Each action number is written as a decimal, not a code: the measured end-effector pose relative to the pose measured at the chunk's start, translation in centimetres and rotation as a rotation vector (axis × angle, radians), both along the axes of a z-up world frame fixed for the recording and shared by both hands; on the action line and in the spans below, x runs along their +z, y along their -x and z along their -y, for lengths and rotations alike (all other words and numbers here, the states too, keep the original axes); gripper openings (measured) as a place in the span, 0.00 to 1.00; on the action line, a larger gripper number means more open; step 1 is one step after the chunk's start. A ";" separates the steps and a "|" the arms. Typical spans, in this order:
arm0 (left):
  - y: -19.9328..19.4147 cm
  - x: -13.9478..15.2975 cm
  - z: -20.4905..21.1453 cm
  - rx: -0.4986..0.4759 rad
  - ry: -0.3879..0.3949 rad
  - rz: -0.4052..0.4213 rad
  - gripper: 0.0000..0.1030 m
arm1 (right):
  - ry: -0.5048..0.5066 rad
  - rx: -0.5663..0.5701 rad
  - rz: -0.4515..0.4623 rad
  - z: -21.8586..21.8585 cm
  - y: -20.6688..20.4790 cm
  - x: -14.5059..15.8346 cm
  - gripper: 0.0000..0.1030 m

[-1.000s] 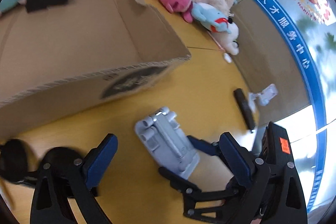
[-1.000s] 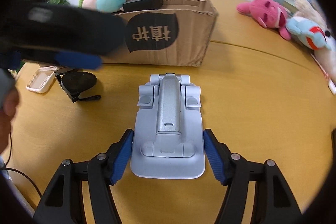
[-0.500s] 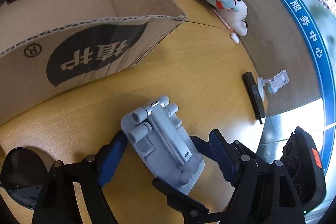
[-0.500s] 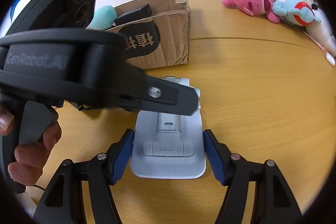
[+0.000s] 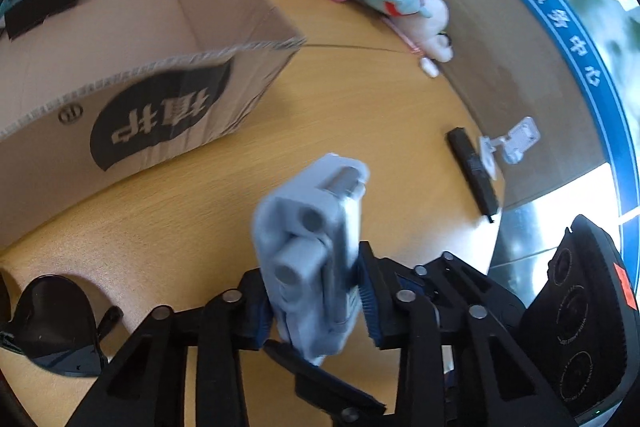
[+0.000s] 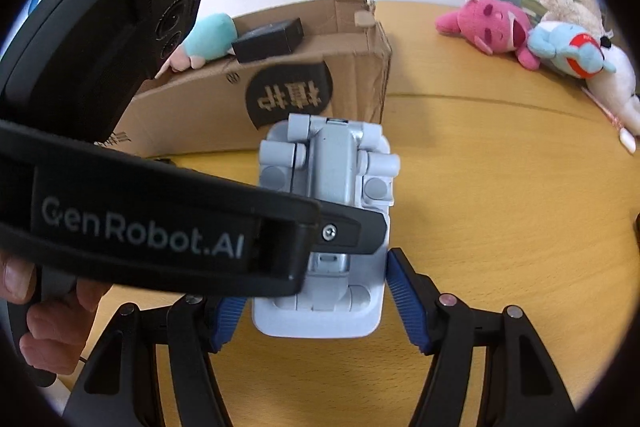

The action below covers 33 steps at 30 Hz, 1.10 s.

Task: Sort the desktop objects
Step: 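Lift the phone stand with the right gripper and carry it over the box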

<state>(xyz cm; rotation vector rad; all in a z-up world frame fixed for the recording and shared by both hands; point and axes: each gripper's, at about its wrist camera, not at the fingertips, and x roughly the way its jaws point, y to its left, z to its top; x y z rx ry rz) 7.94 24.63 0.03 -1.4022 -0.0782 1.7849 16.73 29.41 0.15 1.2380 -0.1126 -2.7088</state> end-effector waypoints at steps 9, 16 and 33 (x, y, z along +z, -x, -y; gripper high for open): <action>-0.3 4.7 1.4 -0.005 -0.078 -0.091 0.29 | -0.006 0.033 -0.112 0.7 0.0 3.8 0.63; 1.7 8.0 4.1 0.017 -0.148 -0.138 0.27 | -0.016 0.112 -0.165 1.4 2.1 6.8 0.63; 18.1 17.8 5.7 0.054 -0.131 -0.305 0.25 | -0.021 0.268 -0.289 4.6 19.0 15.1 0.62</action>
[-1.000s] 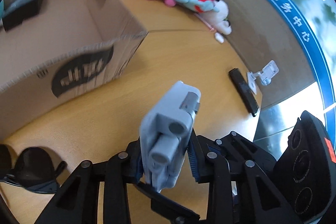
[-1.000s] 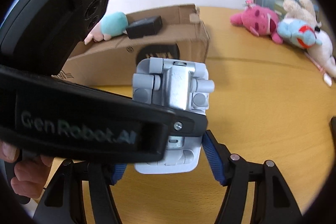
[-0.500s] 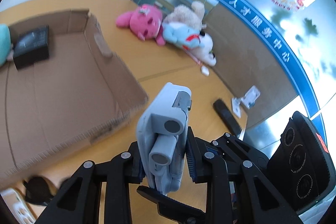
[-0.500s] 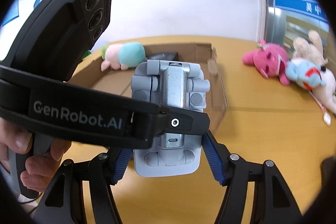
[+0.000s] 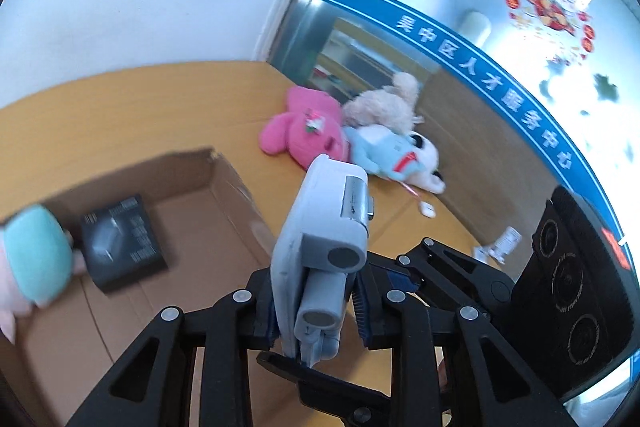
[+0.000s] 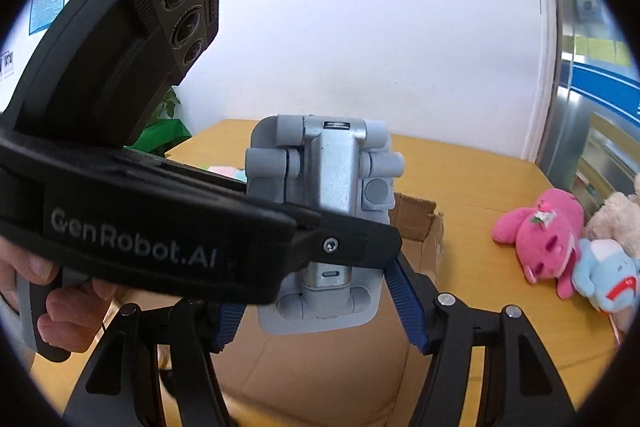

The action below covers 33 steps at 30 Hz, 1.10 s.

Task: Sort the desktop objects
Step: 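Lift the phone stand with the right gripper and carry it over the box, then lower the phone stand into the box and open the right gripper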

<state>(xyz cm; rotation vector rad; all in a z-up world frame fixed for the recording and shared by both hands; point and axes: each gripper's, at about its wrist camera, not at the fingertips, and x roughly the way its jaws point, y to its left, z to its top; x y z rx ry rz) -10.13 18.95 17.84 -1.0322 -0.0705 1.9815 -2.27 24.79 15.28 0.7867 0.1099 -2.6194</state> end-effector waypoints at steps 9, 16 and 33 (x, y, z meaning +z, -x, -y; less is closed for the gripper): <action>11.3 -6.2 -1.8 -0.020 0.057 0.163 0.24 | 0.051 -0.015 0.222 -0.7 11.8 -4.8 0.62; 16.2 -12.9 -3.8 -0.013 0.132 0.301 0.24 | 0.081 -0.072 0.409 -1.6 17.9 -11.1 0.61; 17.6 -9.7 1.6 0.134 0.155 0.224 0.41 | 0.120 -0.212 0.542 -2.6 21.2 -16.9 0.27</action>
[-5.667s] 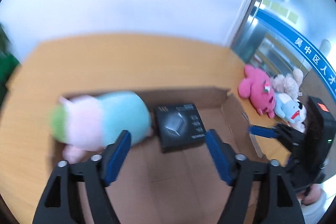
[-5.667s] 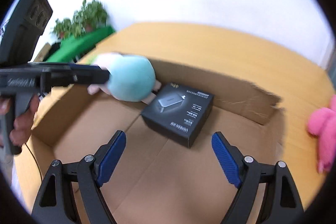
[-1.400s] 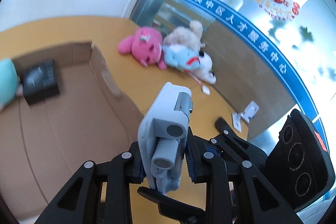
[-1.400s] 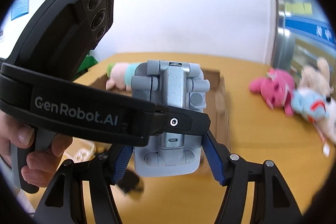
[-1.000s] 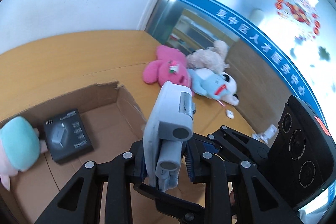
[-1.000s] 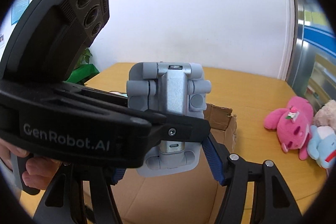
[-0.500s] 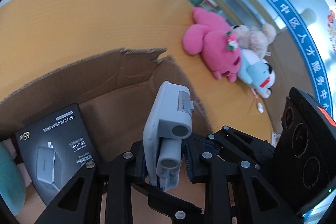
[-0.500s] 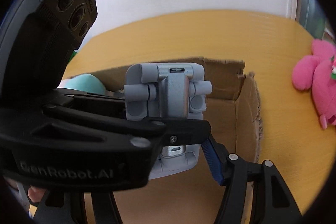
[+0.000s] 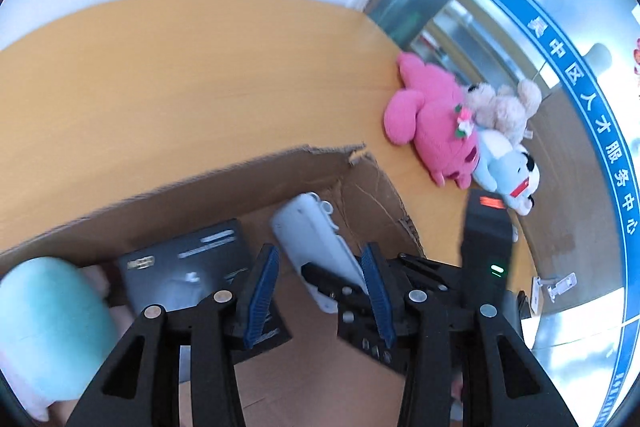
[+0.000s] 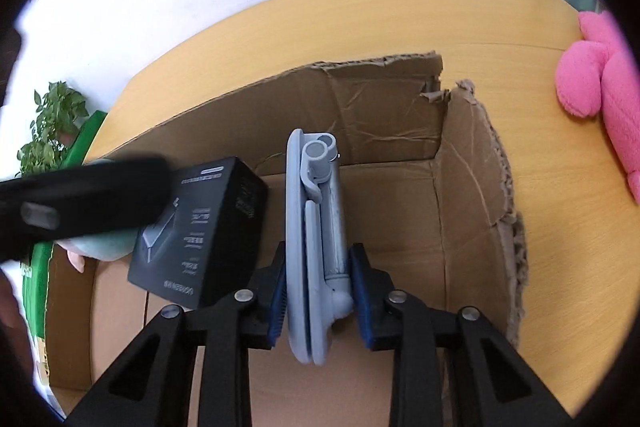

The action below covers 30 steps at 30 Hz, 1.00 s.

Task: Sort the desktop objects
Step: 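Lower the phone stand into the box and open the right gripper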

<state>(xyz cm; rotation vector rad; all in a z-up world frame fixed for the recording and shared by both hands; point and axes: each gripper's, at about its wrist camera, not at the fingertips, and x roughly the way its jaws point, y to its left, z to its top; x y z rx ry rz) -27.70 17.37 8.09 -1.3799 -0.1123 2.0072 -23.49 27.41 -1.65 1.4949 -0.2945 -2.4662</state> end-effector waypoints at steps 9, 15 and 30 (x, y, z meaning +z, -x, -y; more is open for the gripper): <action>-1.9 2.5 6.2 0.076 -0.033 -0.064 0.41 | 0.012 -0.032 -0.053 0.8 -0.8 1.4 0.23; -2.7 2.0 7.9 0.101 -0.038 -0.062 0.41 | 0.013 -0.042 -0.076 0.2 -0.8 2.1 0.23; -9.1 3.6 11.0 0.223 0.090 -0.312 0.65 | -0.183 0.044 -0.257 2.3 -5.8 9.0 0.66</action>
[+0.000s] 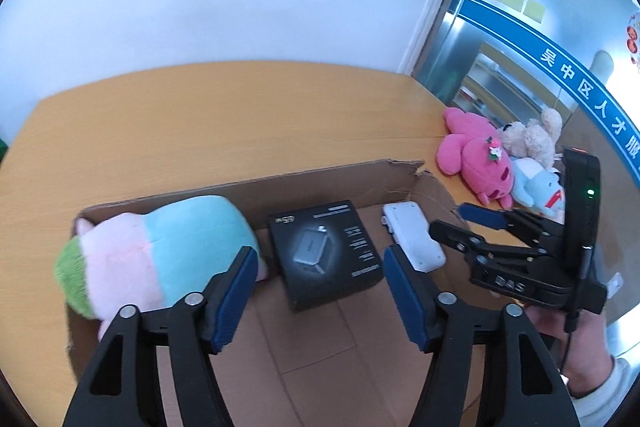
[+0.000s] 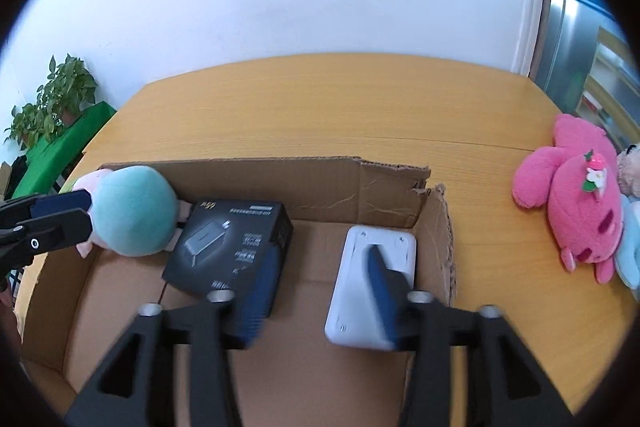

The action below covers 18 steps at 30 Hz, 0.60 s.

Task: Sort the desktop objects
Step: 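Withdraw the right gripper and move it toward the black sunglasses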

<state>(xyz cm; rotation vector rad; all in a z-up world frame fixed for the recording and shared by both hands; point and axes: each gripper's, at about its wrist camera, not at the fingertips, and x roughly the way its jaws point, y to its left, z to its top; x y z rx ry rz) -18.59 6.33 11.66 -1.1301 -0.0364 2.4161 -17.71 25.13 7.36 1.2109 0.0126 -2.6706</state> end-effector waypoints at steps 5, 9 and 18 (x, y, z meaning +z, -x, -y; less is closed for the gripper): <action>-3.5 0.9 2.3 0.051 0.005 -0.059 0.83 | 0.001 0.079 -0.035 1.1 -4.1 1.2 0.78; -7.0 1.0 5.1 0.140 -0.003 -0.093 0.86 | 0.035 0.213 -0.095 1.3 -9.8 2.9 0.78; -17.1 -1.2 9.3 0.199 -0.031 -0.055 0.86 | 0.217 0.636 0.005 2.5 -24.6 0.3 0.78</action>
